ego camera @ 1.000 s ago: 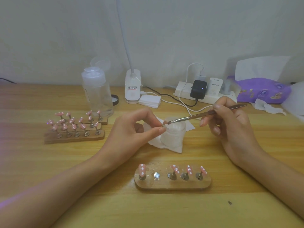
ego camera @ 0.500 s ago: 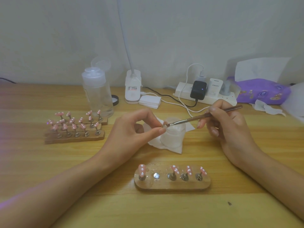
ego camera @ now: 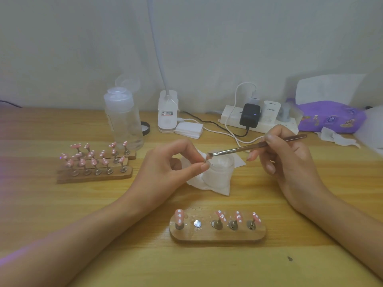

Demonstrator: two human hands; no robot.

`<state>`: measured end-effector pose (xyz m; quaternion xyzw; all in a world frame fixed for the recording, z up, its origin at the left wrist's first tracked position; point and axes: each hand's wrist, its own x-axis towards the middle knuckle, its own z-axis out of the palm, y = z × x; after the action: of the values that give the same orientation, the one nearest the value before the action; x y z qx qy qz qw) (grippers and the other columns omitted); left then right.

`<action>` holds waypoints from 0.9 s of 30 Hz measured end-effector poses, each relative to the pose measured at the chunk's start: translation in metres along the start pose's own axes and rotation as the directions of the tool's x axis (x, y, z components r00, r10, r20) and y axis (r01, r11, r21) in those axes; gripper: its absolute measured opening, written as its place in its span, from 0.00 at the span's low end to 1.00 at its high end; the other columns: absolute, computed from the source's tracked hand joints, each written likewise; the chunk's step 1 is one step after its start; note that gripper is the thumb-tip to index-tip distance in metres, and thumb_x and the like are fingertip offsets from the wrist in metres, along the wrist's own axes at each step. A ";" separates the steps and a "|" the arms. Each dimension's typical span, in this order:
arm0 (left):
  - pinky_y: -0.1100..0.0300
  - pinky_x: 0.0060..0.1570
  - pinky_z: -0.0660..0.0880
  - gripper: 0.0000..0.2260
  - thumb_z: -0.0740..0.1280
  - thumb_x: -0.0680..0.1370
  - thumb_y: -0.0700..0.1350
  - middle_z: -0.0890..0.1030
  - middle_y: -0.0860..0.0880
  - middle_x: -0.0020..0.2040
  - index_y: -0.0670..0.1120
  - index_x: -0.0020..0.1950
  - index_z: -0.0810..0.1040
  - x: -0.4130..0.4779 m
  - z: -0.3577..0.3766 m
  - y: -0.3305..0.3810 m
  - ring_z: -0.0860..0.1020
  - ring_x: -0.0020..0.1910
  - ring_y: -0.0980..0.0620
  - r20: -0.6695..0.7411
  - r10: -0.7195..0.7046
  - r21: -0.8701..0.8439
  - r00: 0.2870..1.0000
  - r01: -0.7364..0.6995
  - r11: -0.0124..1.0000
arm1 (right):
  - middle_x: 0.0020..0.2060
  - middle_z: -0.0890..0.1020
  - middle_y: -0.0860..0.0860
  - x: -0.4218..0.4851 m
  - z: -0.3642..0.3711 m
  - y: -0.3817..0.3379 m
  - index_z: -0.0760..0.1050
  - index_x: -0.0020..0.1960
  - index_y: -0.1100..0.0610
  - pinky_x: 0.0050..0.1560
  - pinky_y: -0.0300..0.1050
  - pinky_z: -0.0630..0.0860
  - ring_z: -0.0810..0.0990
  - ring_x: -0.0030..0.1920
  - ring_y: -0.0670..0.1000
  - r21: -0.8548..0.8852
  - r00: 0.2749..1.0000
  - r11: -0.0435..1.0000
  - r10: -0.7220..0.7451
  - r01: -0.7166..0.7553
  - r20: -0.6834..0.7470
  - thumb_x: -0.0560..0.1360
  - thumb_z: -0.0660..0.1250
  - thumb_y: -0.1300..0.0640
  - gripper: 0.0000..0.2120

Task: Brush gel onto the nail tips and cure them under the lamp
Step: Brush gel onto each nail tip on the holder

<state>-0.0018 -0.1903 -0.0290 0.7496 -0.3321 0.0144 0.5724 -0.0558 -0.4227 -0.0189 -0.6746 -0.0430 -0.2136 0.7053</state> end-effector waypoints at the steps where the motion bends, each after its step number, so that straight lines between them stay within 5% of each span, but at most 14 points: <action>1: 0.71 0.27 0.63 0.06 0.75 0.72 0.48 0.82 0.58 0.38 0.50 0.39 0.80 0.000 0.000 0.000 0.64 0.24 0.58 0.001 -0.001 -0.003 1.000 0.001 1.000 | 0.31 0.83 0.56 0.000 0.000 0.001 0.71 0.39 0.53 0.25 0.34 0.63 0.65 0.23 0.46 -0.015 1.000 1.000 0.005 -0.005 -0.002 0.79 0.61 0.56 0.10; 4: 0.72 0.27 0.62 0.06 0.75 0.73 0.46 0.80 0.62 0.33 0.49 0.39 0.80 0.000 0.001 -0.001 0.64 0.23 0.59 0.007 0.004 0.011 1.000 -0.004 1.000 | 0.30 0.82 0.56 0.001 -0.001 0.002 0.72 0.36 0.51 0.24 0.34 0.62 0.63 0.22 0.45 -0.013 0.999 1.000 0.015 -0.015 -0.045 0.80 0.60 0.60 0.14; 14: 0.71 0.26 0.63 0.06 0.74 0.71 0.50 0.82 0.59 0.37 0.50 0.39 0.81 0.001 0.000 -0.001 0.64 0.24 0.58 0.005 0.000 -0.002 1.000 0.000 1.000 | 0.31 0.83 0.56 0.001 0.000 0.001 0.73 0.33 0.47 0.24 0.34 0.63 0.64 0.23 0.46 0.009 0.999 1.000 0.014 -0.013 -0.047 0.80 0.60 0.58 0.18; 27: 0.71 0.26 0.62 0.05 0.75 0.73 0.47 0.83 0.57 0.38 0.48 0.40 0.81 0.000 0.000 0.000 0.64 0.23 0.59 -0.002 -0.006 0.005 1.000 0.006 1.000 | 0.32 0.83 0.56 -0.001 0.000 -0.001 0.73 0.36 0.49 0.26 0.35 0.64 0.66 0.24 0.47 0.001 1.000 1.000 0.019 -0.019 0.001 0.77 0.62 0.54 0.11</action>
<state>-0.0021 -0.1905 -0.0288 0.7520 -0.3294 0.0142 0.5707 -0.0571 -0.4220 -0.0181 -0.6749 -0.0370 -0.2065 0.7074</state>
